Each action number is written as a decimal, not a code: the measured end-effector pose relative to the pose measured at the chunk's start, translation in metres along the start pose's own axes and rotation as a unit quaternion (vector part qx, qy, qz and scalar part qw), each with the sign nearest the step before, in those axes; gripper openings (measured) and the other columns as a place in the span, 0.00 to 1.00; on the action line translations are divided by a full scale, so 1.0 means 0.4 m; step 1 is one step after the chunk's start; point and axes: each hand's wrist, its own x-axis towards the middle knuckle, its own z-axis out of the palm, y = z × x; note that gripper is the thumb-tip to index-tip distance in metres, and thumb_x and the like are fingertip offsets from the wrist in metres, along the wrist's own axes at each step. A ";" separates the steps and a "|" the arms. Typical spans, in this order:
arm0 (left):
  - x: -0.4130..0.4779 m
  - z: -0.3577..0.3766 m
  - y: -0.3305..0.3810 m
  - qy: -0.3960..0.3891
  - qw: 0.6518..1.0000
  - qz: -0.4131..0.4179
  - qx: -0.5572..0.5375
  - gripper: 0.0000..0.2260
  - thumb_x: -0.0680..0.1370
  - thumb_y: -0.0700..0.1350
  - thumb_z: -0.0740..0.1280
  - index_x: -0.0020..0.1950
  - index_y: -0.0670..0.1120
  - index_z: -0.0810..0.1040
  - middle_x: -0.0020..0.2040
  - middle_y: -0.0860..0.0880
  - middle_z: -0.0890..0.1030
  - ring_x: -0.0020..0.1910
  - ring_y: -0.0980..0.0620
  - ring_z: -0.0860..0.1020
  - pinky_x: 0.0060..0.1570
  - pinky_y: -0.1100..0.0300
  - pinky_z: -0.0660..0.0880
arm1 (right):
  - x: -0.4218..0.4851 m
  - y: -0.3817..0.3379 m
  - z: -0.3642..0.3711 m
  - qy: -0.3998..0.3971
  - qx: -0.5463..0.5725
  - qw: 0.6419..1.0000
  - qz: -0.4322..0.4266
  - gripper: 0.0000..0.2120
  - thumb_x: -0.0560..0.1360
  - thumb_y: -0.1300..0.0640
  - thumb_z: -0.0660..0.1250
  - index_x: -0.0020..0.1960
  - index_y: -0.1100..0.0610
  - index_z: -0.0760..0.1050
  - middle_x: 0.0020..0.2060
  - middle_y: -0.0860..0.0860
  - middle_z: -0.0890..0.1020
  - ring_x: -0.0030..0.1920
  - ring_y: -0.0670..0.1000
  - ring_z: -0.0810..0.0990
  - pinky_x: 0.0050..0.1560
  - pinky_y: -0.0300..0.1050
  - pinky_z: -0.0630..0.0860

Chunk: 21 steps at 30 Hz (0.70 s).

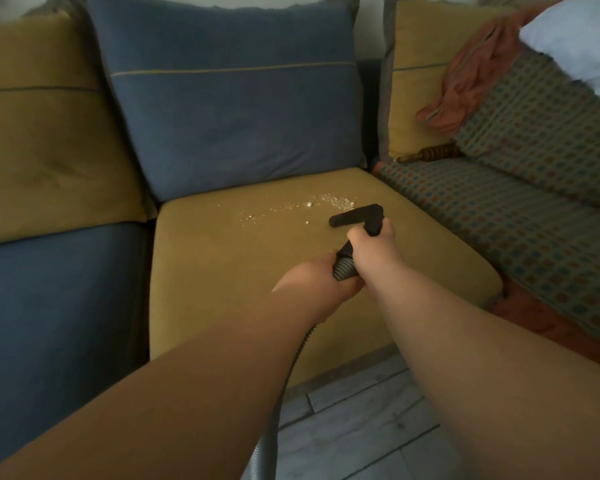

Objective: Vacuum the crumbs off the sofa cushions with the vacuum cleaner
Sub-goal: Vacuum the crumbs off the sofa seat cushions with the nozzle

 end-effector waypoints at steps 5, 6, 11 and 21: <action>-0.037 -0.035 -0.045 0.018 0.999 -0.037 -0.008 0.26 0.76 0.62 0.63 0.71 0.52 0.66 0.42 0.48 0.80 0.36 0.49 0.81 0.39 0.54 0.82 | -0.024 -0.022 0.068 -0.041 -0.031 0.998 -0.024 0.33 0.74 0.50 0.60 0.77 0.42 0.53 0.61 0.54 0.76 0.48 0.58 0.77 0.48 0.52 0.76; -0.050 -0.044 -0.054 0.025 0.999 -0.047 -0.007 0.27 0.76 0.62 0.62 0.72 0.52 0.65 0.43 0.47 0.81 0.38 0.48 0.82 0.40 0.52 0.82 | -0.033 -0.028 0.084 -0.050 -0.040 0.998 -0.029 0.33 0.74 0.50 0.60 0.76 0.43 0.53 0.60 0.54 0.76 0.48 0.58 0.77 0.47 0.51 0.76; -0.104 -0.085 -0.092 0.042 0.996 -0.078 -0.013 0.27 0.77 0.63 0.62 0.71 0.51 0.65 0.41 0.48 0.80 0.35 0.49 0.82 0.38 0.52 0.83 | -0.080 -0.047 0.141 -0.083 -0.055 0.994 -0.035 0.32 0.74 0.49 0.60 0.76 0.43 0.54 0.60 0.55 0.76 0.48 0.59 0.77 0.48 0.51 0.76; -0.119 -0.051 -0.064 0.006 0.999 -0.054 -0.004 0.28 0.76 0.63 0.62 0.73 0.53 0.62 0.39 0.49 0.79 0.29 0.52 0.80 0.30 0.58 0.80 | -0.103 -0.016 0.078 -0.050 -0.048 0.998 -0.003 0.33 0.76 0.50 0.59 0.77 0.42 0.50 0.60 0.55 0.76 0.43 0.57 0.74 0.40 0.48 0.69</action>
